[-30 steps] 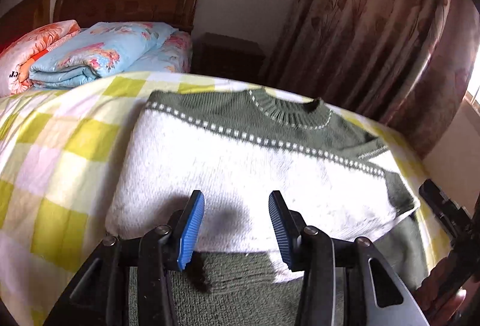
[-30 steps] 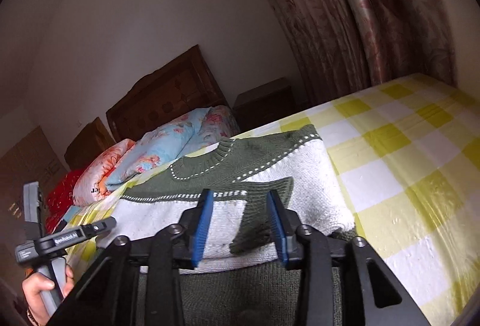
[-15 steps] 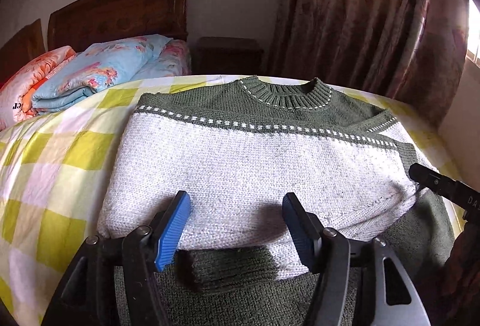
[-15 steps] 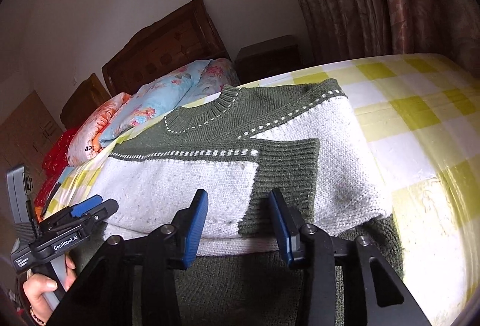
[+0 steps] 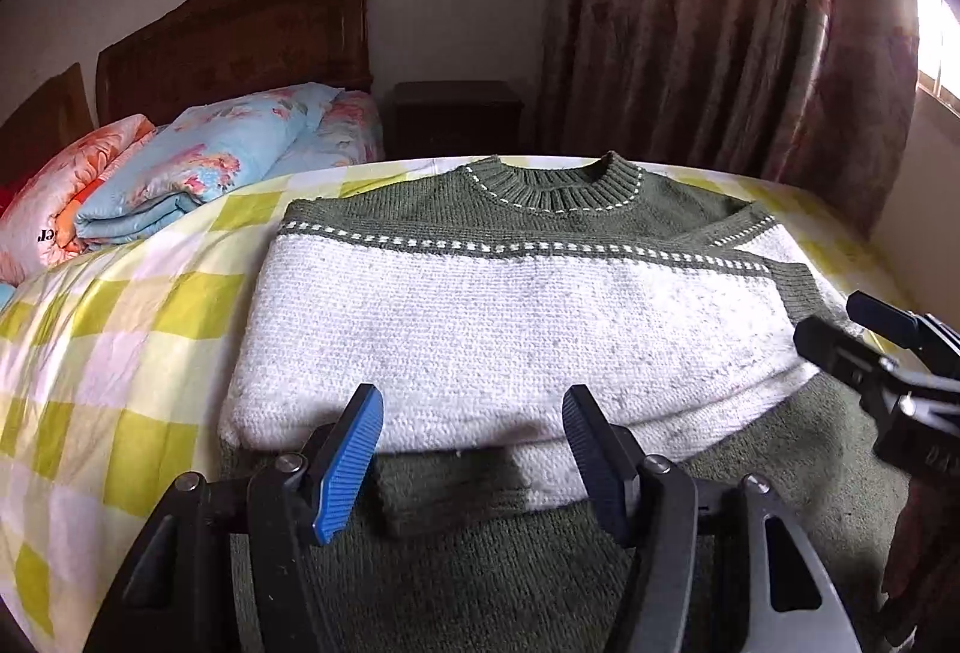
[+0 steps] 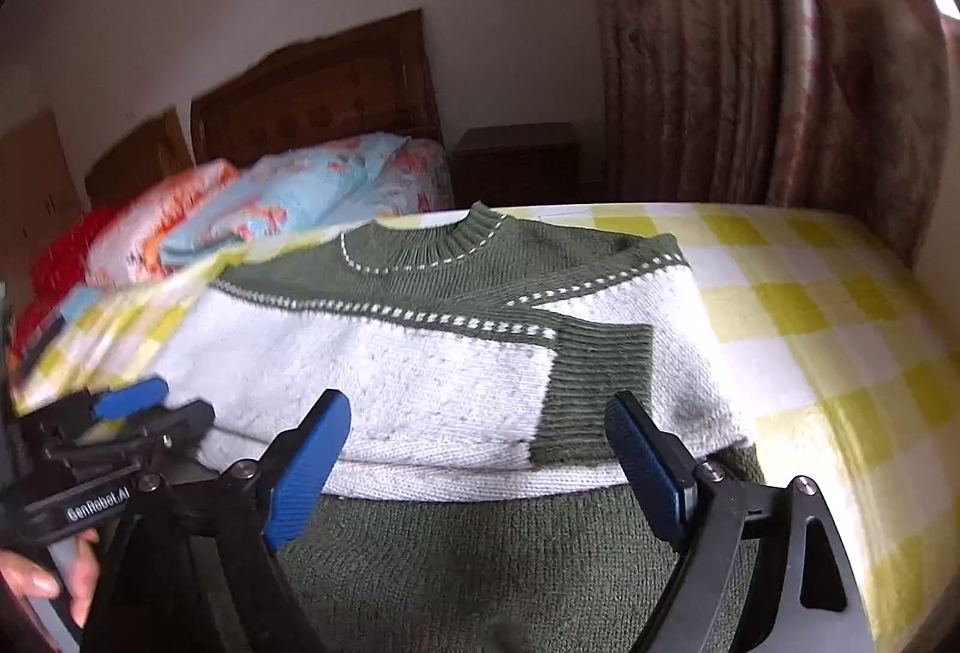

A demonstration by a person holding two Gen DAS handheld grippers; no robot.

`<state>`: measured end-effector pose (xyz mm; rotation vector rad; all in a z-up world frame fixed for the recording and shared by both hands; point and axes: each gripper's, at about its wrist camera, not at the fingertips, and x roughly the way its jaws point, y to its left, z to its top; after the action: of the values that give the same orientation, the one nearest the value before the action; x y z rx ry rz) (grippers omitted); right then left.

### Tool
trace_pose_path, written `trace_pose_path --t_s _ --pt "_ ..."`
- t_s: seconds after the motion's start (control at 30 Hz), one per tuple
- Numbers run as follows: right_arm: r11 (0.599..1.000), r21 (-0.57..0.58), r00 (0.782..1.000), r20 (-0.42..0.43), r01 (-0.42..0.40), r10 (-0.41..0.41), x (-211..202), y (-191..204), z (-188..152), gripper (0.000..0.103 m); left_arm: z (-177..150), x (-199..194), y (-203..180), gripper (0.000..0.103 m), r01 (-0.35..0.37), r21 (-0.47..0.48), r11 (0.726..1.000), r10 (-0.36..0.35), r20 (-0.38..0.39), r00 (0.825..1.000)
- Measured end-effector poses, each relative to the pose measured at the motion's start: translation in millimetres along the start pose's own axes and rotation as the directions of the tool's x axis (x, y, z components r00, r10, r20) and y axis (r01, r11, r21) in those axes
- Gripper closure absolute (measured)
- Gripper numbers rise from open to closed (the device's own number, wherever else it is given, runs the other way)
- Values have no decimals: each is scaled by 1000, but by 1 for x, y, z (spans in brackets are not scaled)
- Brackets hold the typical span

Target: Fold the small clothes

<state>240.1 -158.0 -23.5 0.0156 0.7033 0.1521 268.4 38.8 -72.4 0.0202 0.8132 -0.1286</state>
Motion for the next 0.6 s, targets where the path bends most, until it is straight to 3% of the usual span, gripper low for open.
trace_pose_path --t_s 0.07,0.13,0.17,0.23,0.3,0.43,0.6 --pt "996 -84 999 -23 39 -41 8 17 7 0 9 12 6 40 -23 -3 1000 23 -16 1000" --pt "995 -93 999 -31 25 -28 16 20 10 0 11 27 17 39 -54 -22 998 53 -31 998" --pt "996 -83 998 -54 24 -29 24 18 9 0 9 30 22 33 -43 -32 999 43 -18 999" --pt "996 -70 986 -152 55 -65 48 12 -2 0 8 31 34 33 3 -82 997 -5 -19 1000" --pt "999 -13 993 -113 40 -42 39 1 -1 0 7 31 35 33 8 -87 996 -10 -19 1000" --pt "999 28 993 -114 26 -22 36 -9 -3 0 7 32 31 32 -10 -71 997 9 -22 1000" --pt "994 74 994 -87 74 -68 30 -14 -3 0 6 32 32 32 -7 -77 997 5 -20 1000"
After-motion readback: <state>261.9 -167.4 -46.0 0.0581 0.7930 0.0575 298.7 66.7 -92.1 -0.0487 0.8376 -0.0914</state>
